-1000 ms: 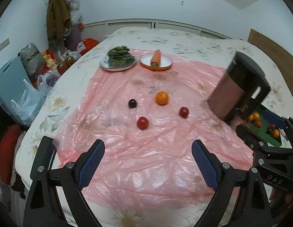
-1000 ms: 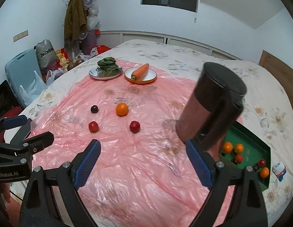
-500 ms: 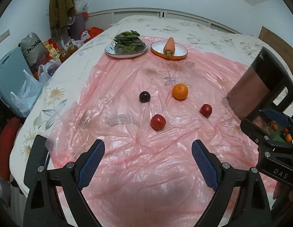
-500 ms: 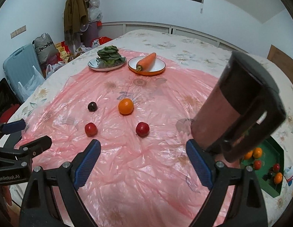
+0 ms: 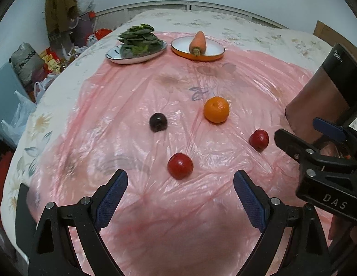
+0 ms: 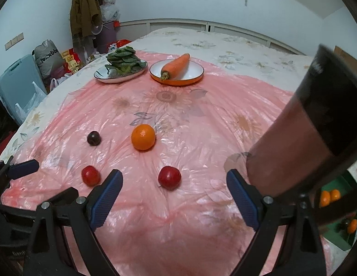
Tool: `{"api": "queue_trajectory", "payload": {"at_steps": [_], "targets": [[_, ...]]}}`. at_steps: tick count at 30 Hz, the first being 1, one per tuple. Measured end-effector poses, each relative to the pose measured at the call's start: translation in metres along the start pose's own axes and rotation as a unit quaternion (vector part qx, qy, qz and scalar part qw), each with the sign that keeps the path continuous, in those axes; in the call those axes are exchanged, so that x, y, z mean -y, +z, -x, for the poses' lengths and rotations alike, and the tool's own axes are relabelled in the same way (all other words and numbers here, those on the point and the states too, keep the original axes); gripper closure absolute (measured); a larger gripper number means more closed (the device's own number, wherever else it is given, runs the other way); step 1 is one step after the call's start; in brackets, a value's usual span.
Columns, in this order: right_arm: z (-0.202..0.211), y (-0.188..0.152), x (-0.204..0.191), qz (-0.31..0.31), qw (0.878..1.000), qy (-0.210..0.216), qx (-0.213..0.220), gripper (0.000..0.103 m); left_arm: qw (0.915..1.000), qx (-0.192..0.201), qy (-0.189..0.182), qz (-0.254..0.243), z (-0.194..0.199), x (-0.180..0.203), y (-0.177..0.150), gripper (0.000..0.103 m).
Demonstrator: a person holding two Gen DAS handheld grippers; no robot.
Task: Organize fruits
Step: 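Move both open tools back over the remaining fruit on the sheet, then close the left tool on a red apple while the right tool grasps another red apple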
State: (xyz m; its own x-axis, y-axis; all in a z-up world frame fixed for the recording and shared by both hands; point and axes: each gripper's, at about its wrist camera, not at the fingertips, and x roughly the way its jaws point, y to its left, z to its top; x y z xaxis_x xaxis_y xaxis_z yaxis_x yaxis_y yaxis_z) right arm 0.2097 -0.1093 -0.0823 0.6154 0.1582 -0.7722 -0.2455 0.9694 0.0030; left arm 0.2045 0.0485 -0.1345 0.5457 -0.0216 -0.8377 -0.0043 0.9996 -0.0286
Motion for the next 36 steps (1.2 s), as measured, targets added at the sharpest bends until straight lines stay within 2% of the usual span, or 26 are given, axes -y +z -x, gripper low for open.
{"api": "queue_trajectory", "payload": {"at_steps": [12,19,23,26,27,29,30,31,36], "targets": [[-0.052,-0.004,0.000,-0.011,0.999,0.031,-0.021,0.000,0.9998,-0.011,-0.009,-0.013,-0.045,0.005,0.003,0.019],[-0.067,-0.008,0.000,-0.015,0.998,0.043,-0.035,0.000,0.9994,-0.021,-0.016,-0.021,-0.060,0.005,0.000,0.035],[-0.074,-0.010,0.002,-0.022,0.998,0.043,-0.040,0.000,0.9993,-0.027,-0.021,-0.017,-0.066,0.005,0.000,0.039],[-0.080,-0.013,0.004,-0.031,0.997,0.046,-0.049,0.000,0.9990,-0.035,-0.025,-0.015,-0.070,0.004,0.000,0.051],[-0.081,-0.014,0.005,-0.033,0.997,0.048,-0.052,0.000,0.9988,-0.039,-0.025,-0.015,-0.072,0.004,0.000,0.058],[-0.083,-0.015,0.005,-0.033,0.997,0.046,-0.054,0.021,0.9988,-0.041,-0.021,-0.017,-0.074,0.004,-0.001,0.068],[-0.084,-0.016,0.005,-0.032,0.997,0.046,-0.056,0.043,0.9989,-0.040,-0.019,-0.019,-0.075,0.004,0.000,0.073],[-0.085,-0.017,0.006,-0.032,0.997,0.047,-0.058,0.058,0.9988,-0.041,-0.019,-0.020,-0.075,0.004,0.000,0.073],[-0.081,-0.017,0.007,-0.030,0.997,0.050,-0.058,0.058,0.9989,-0.039,-0.025,-0.006,-0.071,0.000,0.000,0.073]]}}
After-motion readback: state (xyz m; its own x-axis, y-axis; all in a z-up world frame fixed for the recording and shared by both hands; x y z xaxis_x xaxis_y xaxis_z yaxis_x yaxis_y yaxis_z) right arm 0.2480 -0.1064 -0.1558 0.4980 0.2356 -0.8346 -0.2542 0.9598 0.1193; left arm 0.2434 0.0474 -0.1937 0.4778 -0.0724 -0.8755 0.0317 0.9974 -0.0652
